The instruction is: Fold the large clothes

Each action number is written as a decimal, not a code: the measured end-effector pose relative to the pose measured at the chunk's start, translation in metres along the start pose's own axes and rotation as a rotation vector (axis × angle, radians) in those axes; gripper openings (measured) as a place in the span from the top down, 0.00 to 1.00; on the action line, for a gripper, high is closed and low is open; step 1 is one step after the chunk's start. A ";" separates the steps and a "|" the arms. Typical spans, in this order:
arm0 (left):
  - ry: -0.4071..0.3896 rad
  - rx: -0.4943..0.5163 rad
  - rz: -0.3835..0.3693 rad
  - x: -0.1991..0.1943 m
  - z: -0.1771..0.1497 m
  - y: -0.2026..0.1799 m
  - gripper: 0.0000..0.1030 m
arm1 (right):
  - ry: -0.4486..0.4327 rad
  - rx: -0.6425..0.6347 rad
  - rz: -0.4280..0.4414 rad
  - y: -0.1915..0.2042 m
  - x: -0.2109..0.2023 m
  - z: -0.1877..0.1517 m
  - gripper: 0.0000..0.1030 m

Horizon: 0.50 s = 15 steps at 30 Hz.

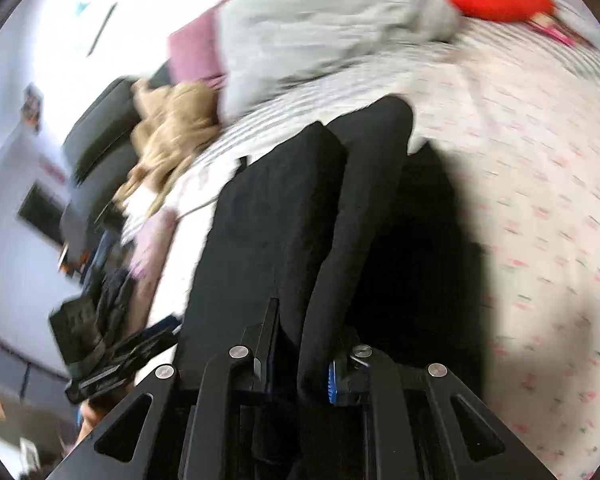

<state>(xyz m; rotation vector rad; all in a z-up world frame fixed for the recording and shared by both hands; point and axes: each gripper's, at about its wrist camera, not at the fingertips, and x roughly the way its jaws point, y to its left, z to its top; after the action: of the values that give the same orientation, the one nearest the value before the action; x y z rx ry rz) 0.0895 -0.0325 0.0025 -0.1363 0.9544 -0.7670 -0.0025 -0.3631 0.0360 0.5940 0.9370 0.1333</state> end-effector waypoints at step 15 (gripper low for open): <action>0.032 0.013 0.042 0.017 -0.004 -0.007 0.41 | 0.045 0.248 0.134 -0.075 0.008 -0.003 0.54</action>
<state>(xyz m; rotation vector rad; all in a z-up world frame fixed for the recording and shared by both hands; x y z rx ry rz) 0.0889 -0.0481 -0.0086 -0.0929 0.9797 -0.7387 -0.0106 -0.4216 -0.0111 0.8867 0.9643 0.1517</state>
